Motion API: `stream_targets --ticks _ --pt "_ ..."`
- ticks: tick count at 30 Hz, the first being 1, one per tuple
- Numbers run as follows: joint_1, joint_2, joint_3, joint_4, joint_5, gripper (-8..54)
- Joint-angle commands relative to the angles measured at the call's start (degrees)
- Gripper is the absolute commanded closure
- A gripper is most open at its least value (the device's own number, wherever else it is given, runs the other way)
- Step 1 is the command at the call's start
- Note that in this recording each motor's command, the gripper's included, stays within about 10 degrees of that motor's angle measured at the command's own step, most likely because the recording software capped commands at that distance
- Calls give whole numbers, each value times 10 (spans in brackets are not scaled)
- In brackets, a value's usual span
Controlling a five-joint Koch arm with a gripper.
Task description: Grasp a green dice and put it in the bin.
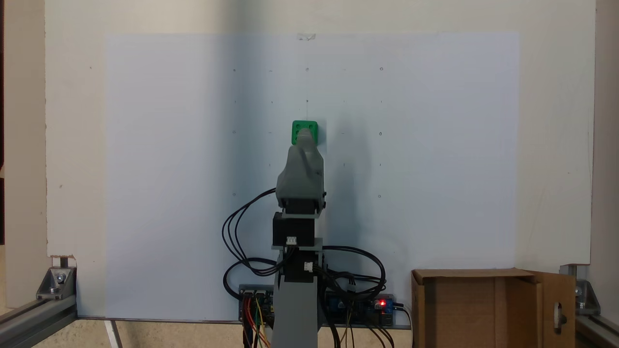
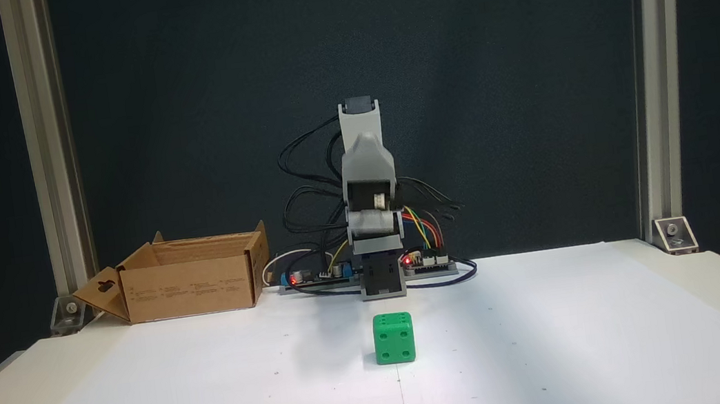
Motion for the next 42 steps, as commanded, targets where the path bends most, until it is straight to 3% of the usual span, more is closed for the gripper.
stream_targets --ticks 1,20,36,42 --pt "10 53 -13 91 -3 25" --pt "10 46 -251 686 22 25" --pt "10 43 -573 1150 91 25" --pt "10 38 -581 1198 101 25"
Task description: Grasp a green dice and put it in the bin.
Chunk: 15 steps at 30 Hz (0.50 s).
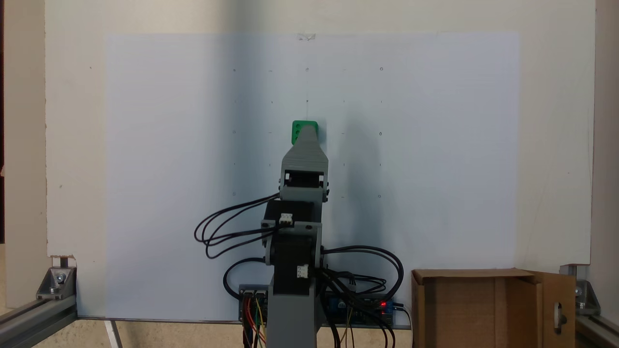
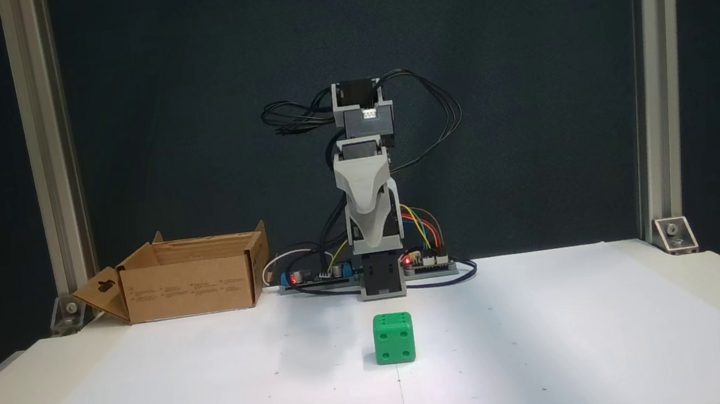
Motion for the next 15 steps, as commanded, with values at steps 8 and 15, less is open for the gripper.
stream_targets --ticks 8,15 --pt "9 0 -30 28 35 25" --pt "9 -7 -37 46 35 25"
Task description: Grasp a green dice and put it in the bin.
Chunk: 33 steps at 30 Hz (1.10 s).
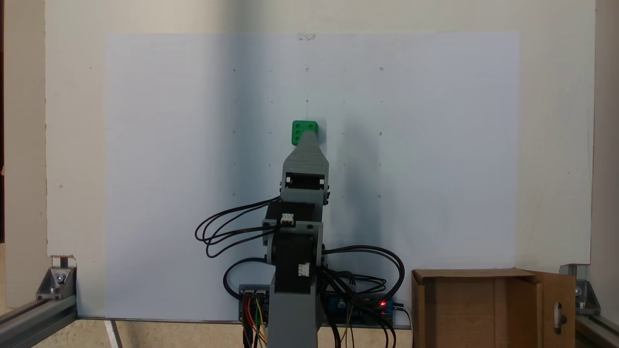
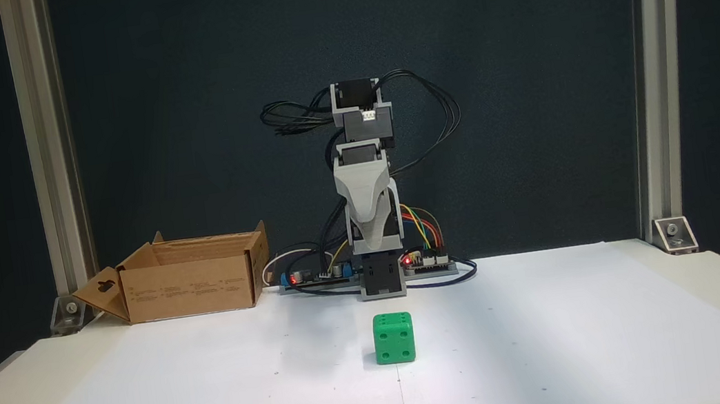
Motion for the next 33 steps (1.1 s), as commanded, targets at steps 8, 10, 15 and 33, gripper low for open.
stream_targets --ticks 8,10,15,33 --pt "7 -20 -109 105 32 25" --pt "6 -31 -111 120 32 25" --pt "6 -53 -122 137 42 25" --pt "8 -151 -191 145 78 35"
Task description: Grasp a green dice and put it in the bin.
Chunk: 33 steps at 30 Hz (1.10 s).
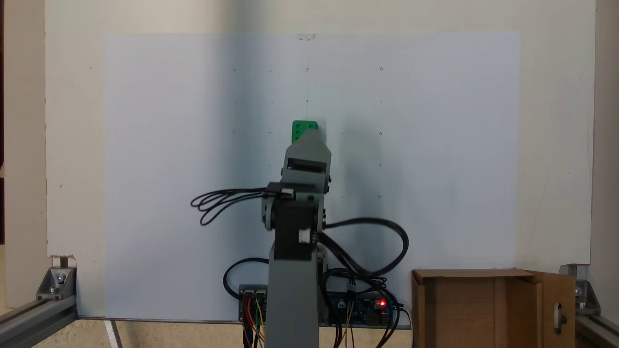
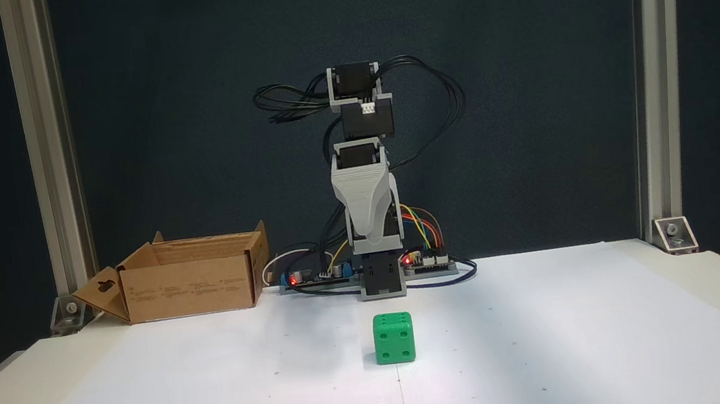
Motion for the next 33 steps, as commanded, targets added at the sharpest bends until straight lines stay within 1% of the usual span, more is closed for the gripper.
stream_targets --ticks 1,8,17,23,33 --pt "8 -10 -49 8 35 35" --pt "8 -68 -100 25 36 35" --pt "6 -102 -144 49 38 36" --pt "6 -142 -187 70 43 36" --pt "7 -155 -197 74 47 36"
